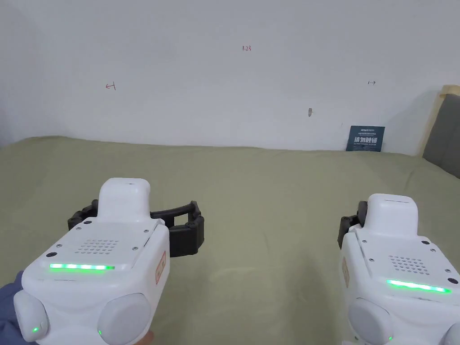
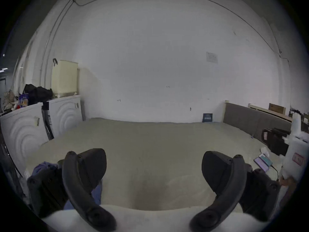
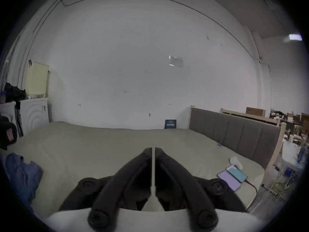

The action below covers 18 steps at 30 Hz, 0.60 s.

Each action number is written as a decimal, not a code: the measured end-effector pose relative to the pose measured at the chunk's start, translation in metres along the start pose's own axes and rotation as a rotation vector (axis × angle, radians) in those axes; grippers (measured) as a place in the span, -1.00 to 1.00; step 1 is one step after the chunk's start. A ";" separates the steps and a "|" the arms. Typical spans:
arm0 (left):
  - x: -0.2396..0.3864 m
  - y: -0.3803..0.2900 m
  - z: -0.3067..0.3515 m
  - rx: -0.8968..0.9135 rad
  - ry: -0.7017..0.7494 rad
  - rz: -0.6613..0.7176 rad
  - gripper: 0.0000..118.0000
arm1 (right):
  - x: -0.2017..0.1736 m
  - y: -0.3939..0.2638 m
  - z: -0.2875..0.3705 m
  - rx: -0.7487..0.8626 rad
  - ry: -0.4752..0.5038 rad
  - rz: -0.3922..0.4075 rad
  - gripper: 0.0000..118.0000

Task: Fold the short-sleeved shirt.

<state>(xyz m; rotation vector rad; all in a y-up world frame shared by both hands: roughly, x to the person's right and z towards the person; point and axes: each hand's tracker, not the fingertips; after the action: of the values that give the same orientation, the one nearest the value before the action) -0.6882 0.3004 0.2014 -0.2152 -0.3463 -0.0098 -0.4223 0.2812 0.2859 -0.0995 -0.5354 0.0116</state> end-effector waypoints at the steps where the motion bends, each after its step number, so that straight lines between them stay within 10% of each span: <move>1: 0.001 -0.002 -0.001 0.009 0.008 -0.012 -0.82 | 0.000 0.000 0.001 -0.005 -0.002 -0.011 -1.00; 18: -0.008 0.008 -0.004 0.024 0.104 -0.009 -1.00 | -0.007 0.003 -0.006 -0.019 0.094 0.008 -1.00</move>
<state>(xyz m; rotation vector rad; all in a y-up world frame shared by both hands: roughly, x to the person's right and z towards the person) -0.6935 0.3072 0.1932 -0.1888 -0.2433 -0.0260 -0.4248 0.2833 0.2772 -0.1200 -0.4413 0.0092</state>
